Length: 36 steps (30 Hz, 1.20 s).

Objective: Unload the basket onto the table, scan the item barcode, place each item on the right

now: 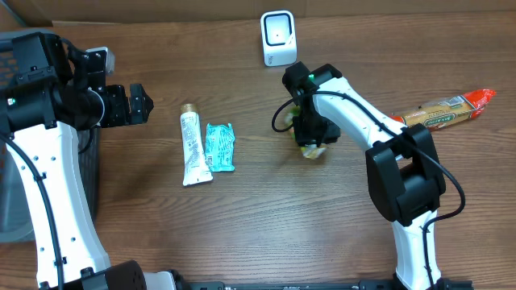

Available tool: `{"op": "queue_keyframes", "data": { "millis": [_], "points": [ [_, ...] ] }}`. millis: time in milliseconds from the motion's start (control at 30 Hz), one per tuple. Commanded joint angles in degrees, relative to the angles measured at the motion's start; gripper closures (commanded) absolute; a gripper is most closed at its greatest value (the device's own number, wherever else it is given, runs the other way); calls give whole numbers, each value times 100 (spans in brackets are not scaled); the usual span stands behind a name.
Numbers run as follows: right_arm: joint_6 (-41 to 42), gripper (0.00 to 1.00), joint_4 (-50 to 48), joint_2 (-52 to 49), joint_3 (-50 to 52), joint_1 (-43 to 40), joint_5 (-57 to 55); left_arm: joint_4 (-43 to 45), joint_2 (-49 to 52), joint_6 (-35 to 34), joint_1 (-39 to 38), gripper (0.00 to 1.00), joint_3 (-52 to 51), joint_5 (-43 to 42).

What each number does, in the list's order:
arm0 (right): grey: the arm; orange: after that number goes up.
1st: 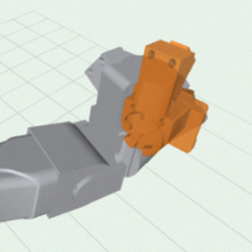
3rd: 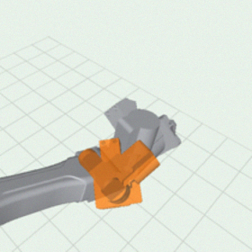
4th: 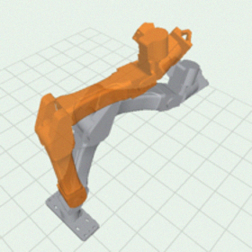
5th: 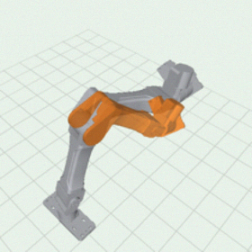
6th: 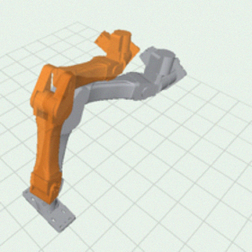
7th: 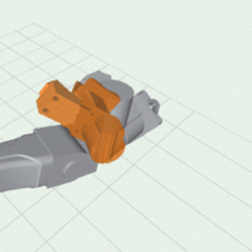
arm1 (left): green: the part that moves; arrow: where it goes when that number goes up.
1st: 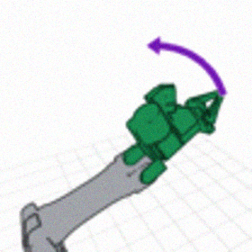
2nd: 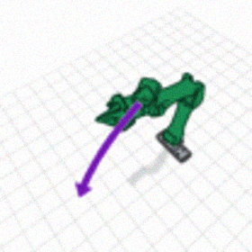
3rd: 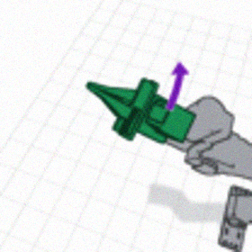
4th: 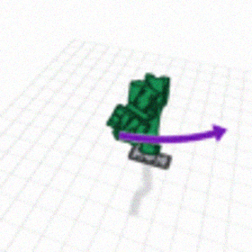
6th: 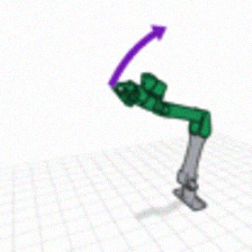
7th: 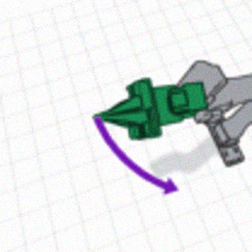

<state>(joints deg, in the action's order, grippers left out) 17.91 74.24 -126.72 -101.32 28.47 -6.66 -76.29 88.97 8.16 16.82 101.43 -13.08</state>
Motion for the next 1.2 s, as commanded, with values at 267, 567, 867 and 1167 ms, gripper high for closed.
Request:
{"op": "queue_keyframes", "data": {
  "millis": [267, 567, 867, 1167],
  "points": [
    [-752, 54, -411, -136, -96, 968, -796, 4, 28, 151, -7, 0, 61, 15],
    [-588, 34, -645, -133, -122, 1886, -1956, 4, 28, 151, -7, 1, 61, 15],
    [79, 15, -133, 391, -1093, 1541, -1327, 7, 31, 151, -7, 1, 61, 15],
    [-1373, 0, -138, 463, -680, 461, 1504, 4, 31, 151, -7, 0, 61, 17]
  ]
}}
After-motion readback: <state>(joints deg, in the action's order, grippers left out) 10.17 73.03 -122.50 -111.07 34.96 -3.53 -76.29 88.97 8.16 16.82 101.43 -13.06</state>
